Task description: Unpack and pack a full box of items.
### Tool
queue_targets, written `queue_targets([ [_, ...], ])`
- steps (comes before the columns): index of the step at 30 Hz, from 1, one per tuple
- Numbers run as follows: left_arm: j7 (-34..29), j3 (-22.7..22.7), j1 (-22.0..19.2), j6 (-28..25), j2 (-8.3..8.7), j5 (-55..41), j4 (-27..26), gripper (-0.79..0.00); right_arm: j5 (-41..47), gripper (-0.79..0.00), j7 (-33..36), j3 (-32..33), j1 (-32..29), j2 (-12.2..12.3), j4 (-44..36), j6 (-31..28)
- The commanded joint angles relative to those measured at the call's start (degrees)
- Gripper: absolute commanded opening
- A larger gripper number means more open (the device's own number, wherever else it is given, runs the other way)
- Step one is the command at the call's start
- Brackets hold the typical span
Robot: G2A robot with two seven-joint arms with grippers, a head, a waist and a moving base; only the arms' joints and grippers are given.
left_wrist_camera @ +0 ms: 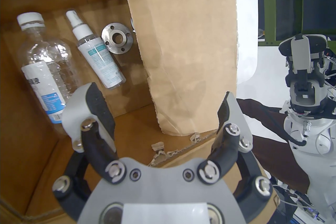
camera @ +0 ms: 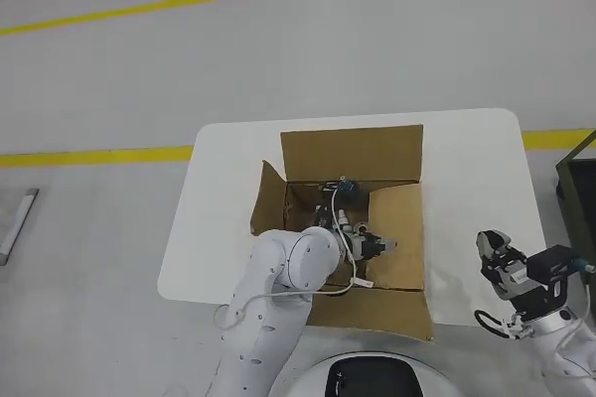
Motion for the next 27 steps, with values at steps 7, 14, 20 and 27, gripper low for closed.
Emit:
queue_targets([
  [7,0.3,0.0,0.2,-0.1,0.00,-0.4,0.1,0.000,-0.9,-0.785,1.4,-1.1,1.2,-0.2,0.0,-0.7],
  [14,2.8,-2.2,0.5,4.4,-0.36,-10.3,5.3,0.000,0.1,-0.785,2.5,-2.4,3.5,-0.5,1.3,-1.4],
  [20,4.7,-4.1,-1.7,4.8,-0.30,-15.4,11.2,0.000,0.1,-0.785,2.8,-3.6,4.9,-0.8,2.9,-1.8],
  [27,5.4,-4.3,-2.7,4.4,-0.22,-20.7,15.3,0.000,-0.4,-0.785,4.1,-5.5,6.4,-1.1,4.6,-2.7],
])
